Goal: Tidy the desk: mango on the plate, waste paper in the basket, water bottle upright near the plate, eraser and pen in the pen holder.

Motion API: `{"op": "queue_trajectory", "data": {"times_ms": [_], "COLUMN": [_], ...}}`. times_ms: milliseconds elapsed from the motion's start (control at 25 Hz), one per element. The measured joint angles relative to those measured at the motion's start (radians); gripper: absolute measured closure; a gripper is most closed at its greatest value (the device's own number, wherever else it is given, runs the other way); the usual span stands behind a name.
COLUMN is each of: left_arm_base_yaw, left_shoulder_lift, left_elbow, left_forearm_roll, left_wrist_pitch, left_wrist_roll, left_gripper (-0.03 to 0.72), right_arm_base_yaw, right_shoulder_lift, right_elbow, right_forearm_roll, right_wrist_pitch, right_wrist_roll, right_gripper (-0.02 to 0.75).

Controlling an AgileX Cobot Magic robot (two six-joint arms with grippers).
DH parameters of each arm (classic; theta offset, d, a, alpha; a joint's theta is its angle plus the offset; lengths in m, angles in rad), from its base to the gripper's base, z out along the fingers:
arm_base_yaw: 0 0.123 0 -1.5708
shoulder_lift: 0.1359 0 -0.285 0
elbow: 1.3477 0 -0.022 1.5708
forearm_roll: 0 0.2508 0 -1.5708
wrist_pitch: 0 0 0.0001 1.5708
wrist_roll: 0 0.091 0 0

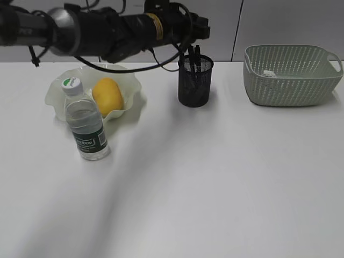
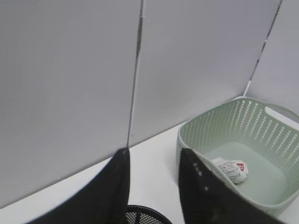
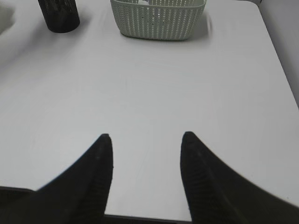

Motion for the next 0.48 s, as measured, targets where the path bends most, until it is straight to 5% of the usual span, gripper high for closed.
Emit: {"op": "queue_trajectory", "data": {"times_ms": [160,240,400,480], "left_arm_base_yaw": [-0.058,-0.102,-0.135,-0.134], "left_shoulder_lift": [-0.161,-0.23,-0.329,-0.387], "left_elbow": [0.001,-0.001,0.002,0.038], "left_forearm_roll": [-0.01,-0.044,-0.396,-0.568], "left_wrist_pitch": [0.393,0.675,1.121,1.213], "left_wrist_roll": [-0.002,0.12,0.574,0.698], "left_gripper": [0.518,0.559,0.591,0.592], "right_arm_base_yaw": [0.0,0.0,0.0,0.0], "right_shoulder_lift": [0.0,0.0,0.0,0.0], "right_elbow": [0.0,0.0,0.0,0.0], "right_forearm_roll": [0.0,0.0,0.0,0.0], "right_wrist_pitch": [0.0,0.0,0.0,0.0], "right_wrist_roll": [0.0,0.0,0.0,0.0], "right_gripper": [0.353,0.353,0.353,0.353]}}
